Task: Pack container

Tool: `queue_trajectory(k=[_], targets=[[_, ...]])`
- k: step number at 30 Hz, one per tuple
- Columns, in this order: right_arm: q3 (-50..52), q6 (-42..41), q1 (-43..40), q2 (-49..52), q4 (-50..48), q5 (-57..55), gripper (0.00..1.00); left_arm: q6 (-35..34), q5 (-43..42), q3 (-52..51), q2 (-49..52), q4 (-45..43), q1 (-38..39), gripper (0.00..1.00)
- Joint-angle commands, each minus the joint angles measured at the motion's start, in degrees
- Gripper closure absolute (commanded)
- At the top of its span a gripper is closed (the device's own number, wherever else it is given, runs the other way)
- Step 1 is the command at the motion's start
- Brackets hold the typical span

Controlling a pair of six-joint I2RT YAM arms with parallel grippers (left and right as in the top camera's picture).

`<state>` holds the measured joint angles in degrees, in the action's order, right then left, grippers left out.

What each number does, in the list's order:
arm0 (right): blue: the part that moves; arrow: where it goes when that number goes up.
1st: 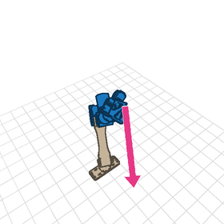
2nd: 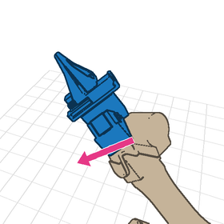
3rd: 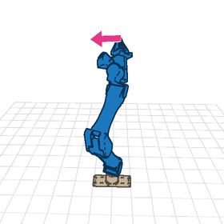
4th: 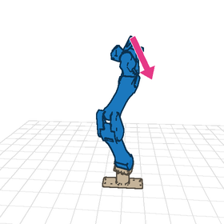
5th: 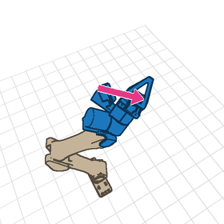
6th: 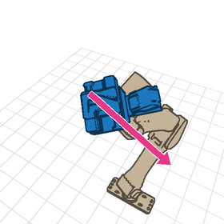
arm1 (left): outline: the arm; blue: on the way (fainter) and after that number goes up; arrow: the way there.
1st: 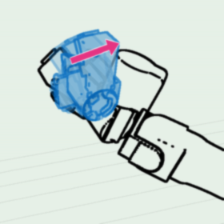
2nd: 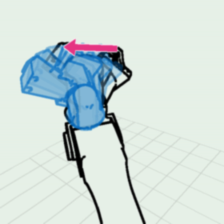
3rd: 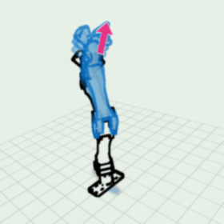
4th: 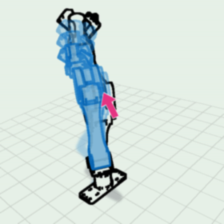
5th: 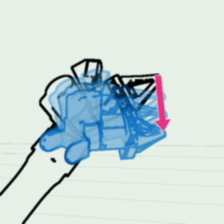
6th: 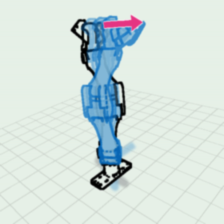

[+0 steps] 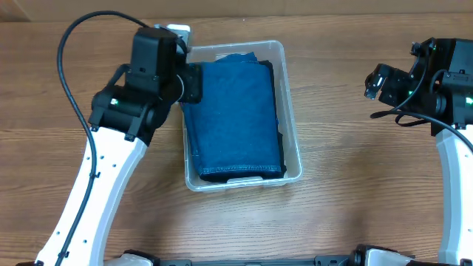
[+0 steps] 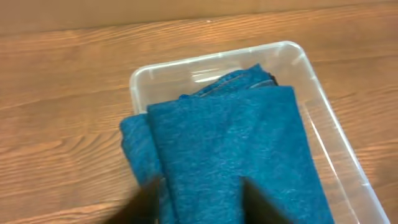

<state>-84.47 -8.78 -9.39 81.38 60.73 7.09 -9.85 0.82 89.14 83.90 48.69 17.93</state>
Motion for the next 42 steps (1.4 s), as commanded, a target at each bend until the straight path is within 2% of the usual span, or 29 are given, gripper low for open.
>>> queue_trajectory(k=[1, 5, 10, 11, 12, 13, 14, 17, 20, 21, 22, 23, 24, 26, 29, 32, 35, 37, 40, 42], targets=[[-0.61, 0.17, -0.11, -0.20, -0.37, 0.13, 0.00, 2.56, -0.66, 1.07, 1.53, 0.00, 0.26, 0.96], [-0.61, 0.17, -0.11, -0.20, -0.35, 0.11, 0.00, 2.36, -0.90, 1.07, 10.12, 0.63, 1.22, 0.96], [-0.61, 0.17, -0.11, -0.20, -0.26, 0.11, 0.00, -3.13, -4.00, 1.07, 28.92, 3.76, 1.75, 0.95], [-0.61, 0.17, -0.11, -0.20, -0.20, 0.11, 0.00, -4.17, -5.07, 1.07, 32.94, 4.07, 1.75, 0.87], [-0.61, 0.17, -0.11, -0.20, -0.13, 0.11, 0.00, -4.11, -7.45, 1.07, 36.30, 4.17, 1.75, 0.86], [-0.61, 0.17, -0.11, -0.20, -0.11, 0.13, 0.00, -3.98, -10.12, 1.07, 38.71, 4.24, 1.73, 0.88], [-0.63, 0.17, -0.11, -0.20, -0.04, 0.13, 0.00, -2.97, -13.84, 1.09, 41.07, 4.22, 1.49, 0.95], [-0.61, 0.17, -0.11, -0.20, 0.04, 0.13, 0.00, -2.51, -15.85, 2.16, 40.81, 4.96, 0.92, 0.96], [-0.61, 0.17, -0.11, -0.20, 0.02, 0.11, 0.00, -0.37, -15.63, 9.05, 34.36, 9.70, 0.72, 0.96], [-0.61, 0.17, -0.11, -0.20, 0.00, 0.13, 0.00, -0.42, -13.66, 13.97, 29.22, 11.80, 0.72, 0.89], [-0.63, 0.17, -0.11, -0.20, -0.04, 0.13, 0.00, -0.42, -11.78, 16.50, 26.03, 12.61, 0.72, 0.75], [-0.61, 0.17, -0.11, -0.20, -0.13, 0.15, 0.00, -0.44, -9.18, 18.49, 23.02, 13.22, 0.70, 0.43], [-0.61, 0.20, -0.02, -0.20, -0.17, 0.22, 0.00, -0.42, -5.22, 20.11, 19.26, 13.70, 0.61, 0.00], [-0.61, 1.75, 0.39, -0.20, -0.68, 2.45, 0.00, -0.46, 0.79, 20.87, 13.86, 13.90, 0.44, 0.00], [-0.63, 8.50, 4.48, -0.15, -2.75, 5.86, 0.00, -1.14, 8.07, 20.85, 6.69, 16.02, -2.32, 0.00], [-0.63, 12.90, 8.87, 0.79, -3.63, 5.68, 0.00, -2.43, 8.72, 20.85, 5.99, 18.51, -7.02, 0.00], [-0.63, 14.62, 13.90, 4.74, -4.22, 2.84, 0.00, -9.62, 7.02, 20.09, 7.23, 20.09, -13.62, 0.00], [-0.63, 14.58, 14.73, 6.08, -5.77, 3.10, 0.00, -9.60, 5.53, 20.04, 7.96, 20.39, -15.54, 0.00], [-0.68, 14.34, 14.80, 4.96, -3.34, 5.27, 0.00, -5.77, 5.33, 20.04, 7.69, 25.24, -16.83, 0.00], [-0.68, 13.07, 14.80, 2.12, -1.25, 5.22, 0.00, -5.84, 6.14, 20.02, 6.21, 28.39, -16.72, 0.00]])
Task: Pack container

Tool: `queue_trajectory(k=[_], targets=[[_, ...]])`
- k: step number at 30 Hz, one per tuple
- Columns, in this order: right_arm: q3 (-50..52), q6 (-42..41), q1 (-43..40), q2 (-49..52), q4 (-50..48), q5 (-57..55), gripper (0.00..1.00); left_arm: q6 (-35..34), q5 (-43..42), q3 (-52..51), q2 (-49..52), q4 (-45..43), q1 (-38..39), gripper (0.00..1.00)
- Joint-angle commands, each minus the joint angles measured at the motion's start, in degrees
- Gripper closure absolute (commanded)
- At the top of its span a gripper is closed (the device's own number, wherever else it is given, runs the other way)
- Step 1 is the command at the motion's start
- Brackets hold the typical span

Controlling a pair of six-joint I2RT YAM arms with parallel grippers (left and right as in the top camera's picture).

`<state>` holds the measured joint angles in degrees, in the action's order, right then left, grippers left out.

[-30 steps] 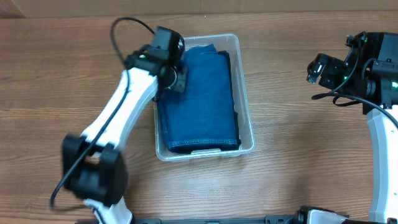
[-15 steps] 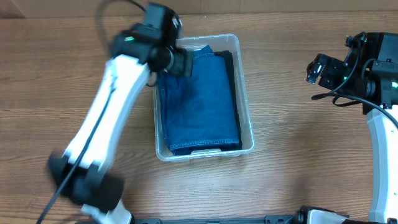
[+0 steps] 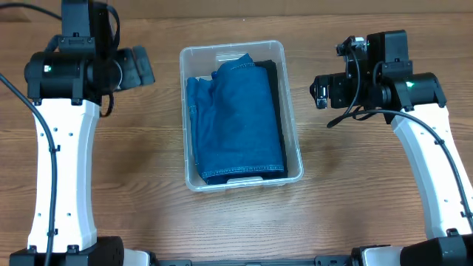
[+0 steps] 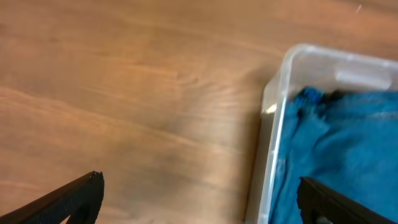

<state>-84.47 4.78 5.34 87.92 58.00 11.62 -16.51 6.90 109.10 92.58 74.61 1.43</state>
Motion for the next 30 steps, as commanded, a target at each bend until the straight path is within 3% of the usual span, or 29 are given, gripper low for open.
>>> queue_trajectory(k=[1, 5, 7, 12, 16, 18, 21, 30], targets=[[-0.68, -0.50, 0.07, -6.67, 2.05, 0.68, 0.00, 0.63, 0.13, -0.33, -4.63, 4.11, 0.15, 0.00], [-0.42, -3.54, 0.07, -18.67, 2.62, -3.48, 0.00, 0.74, 0.15, -7.02, -17.75, 3.19, 2.40, 0.00], [1.55, -3.48, 0.07, -25.70, 2.60, -4.09, 0.00, 1.60, 0.17, -15.78, -29.16, -1.05, 4.22, 0.00], [16.31, -5.31, 0.07, -46.66, -0.83, -5.18, 0.00, -0.42, 4.04, -40.59, -58.07, -8.72, 4.94, 0.00], [26.71, -6.36, 0.07, -59.39, 0.76, -7.43, 0.00, -0.39, 4.00, -49.03, -71.17, -6.69, 4.94, 0.00], [27.87, -6.32, 0.07, -60.81, 6.56, -6.45, 0.00, -0.39, 4.00, -49.22, -73.50, -0.22, 4.92, 0.00], [27.87, -6.32, 0.07, -60.74, 13.33, -6.45, 0.00, -0.87, 4.02, -49.22, -73.88, 0.96, 4.94, 0.00], [27.89, -6.32, 0.48, -60.89, 13.05, -6.47, 0.00, -0.87, 4.02, -49.22, -73.90, 0.96, 4.94, 0.00]])
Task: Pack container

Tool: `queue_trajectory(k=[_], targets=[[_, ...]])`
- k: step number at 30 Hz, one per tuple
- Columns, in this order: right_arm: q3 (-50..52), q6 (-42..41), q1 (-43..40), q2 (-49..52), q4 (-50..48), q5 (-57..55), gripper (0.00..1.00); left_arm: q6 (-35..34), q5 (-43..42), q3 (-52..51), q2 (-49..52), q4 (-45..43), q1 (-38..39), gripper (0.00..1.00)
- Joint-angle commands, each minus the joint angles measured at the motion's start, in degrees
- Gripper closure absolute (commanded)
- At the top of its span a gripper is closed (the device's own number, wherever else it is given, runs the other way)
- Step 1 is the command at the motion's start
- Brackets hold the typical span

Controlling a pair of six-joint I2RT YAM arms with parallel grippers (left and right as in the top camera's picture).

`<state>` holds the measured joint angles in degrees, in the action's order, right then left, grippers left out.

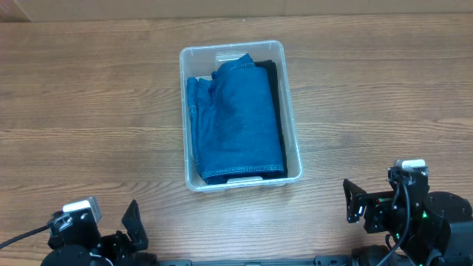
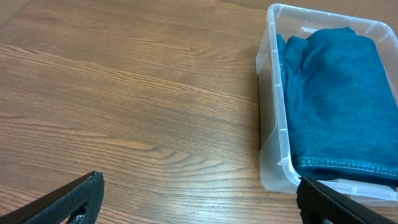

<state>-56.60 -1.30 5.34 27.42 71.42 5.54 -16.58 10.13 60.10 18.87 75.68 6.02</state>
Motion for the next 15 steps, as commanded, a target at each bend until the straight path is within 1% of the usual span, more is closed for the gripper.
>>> queue_trajectory(k=[1, 5, 8, 11, 15], targets=[[0.04, -0.24, 1.44, -1.86, -0.35, -0.48, 0.00, -0.81, 0.79, -0.22, -0.20, -0.11, 0.33, 0.00], [2.16, -0.22, 1.40, -9.11, -2.12, -0.98, 0.00, -0.81, 0.79, -0.22, -0.20, -0.11, 0.35, 0.00], [13.70, -0.22, 1.33, -19.91, -11.34, -0.94, 0.00, -0.81, 0.79, -0.22, -0.20, -0.11, 0.33, 0.00], [25.97, -0.22, 1.33, -27.50, -24.00, -0.98, 0.00, -0.81, 0.79, -0.22, -0.20, -0.13, 0.35, 0.00], [42.03, -0.22, 1.33, -27.06, -48.17, -1.60, 0.00, -0.81, 0.81, -0.22, -0.20, -0.11, 0.35, 0.00]])
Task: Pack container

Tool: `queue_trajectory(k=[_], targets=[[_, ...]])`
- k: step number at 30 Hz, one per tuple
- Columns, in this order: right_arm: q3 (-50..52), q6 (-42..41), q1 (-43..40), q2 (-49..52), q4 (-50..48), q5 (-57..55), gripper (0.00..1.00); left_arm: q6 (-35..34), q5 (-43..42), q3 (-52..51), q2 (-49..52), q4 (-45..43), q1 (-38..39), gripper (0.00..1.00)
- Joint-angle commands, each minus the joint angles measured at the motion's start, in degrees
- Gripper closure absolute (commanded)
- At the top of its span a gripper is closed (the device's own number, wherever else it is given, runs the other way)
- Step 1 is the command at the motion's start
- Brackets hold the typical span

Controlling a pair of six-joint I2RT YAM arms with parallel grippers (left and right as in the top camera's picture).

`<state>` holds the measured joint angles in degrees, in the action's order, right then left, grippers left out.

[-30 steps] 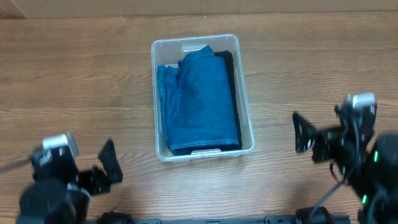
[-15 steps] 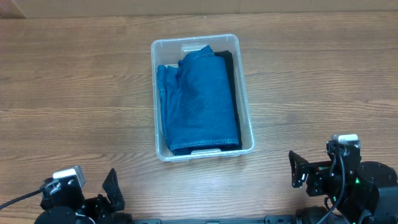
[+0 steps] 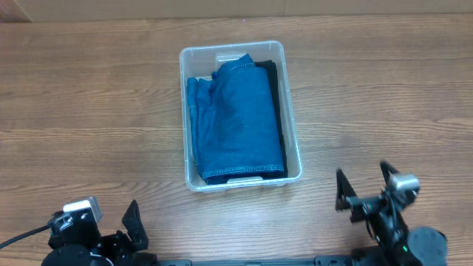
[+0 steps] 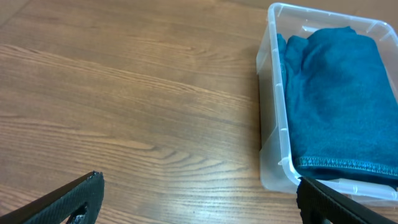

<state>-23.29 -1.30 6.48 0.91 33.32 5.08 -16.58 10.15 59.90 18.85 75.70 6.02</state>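
A clear plastic container (image 3: 293, 118) stands at the table's middle, also seen at the right of the left wrist view (image 4: 272, 93). A folded blue denim garment (image 3: 238, 122) fills it, with a dark garment's edge (image 3: 275, 77) showing along the right wall. My left gripper (image 4: 199, 208) is open wide over bare wood, well short of the container, with nothing between its fingers. My right gripper (image 3: 362, 186) stands open at the front right edge, clear of the container.
The left arm's base (image 3: 81, 229) sits at the front left edge of the wooden table (image 3: 89, 111). Nothing else lies on the wood around the container.
The right gripper has shifted a little at the front right edge, and its fingers now stand out more. The left arm and the container's contents are unchanged.
At first my left gripper was at the denim on the container's left side, with the right arm off to the right. Then the left gripper was open left of the container. Later both arms were back at the table's front edge, the denim lying inside.
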Motion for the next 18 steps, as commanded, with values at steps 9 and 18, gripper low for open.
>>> queue_trajectory(k=[9, 18], targets=[[22.56, -0.24, 0.20, 0.39, -28.37, -1.60, 0.00, -0.81, 0.76, -0.02, -0.17, -0.13, 0.33, 0.00], [22.56, -0.24, 0.22, 0.39, -28.37, -1.60, 0.00, -0.81, 0.76, -0.02, -0.17, -0.13, 0.35, 0.00]])
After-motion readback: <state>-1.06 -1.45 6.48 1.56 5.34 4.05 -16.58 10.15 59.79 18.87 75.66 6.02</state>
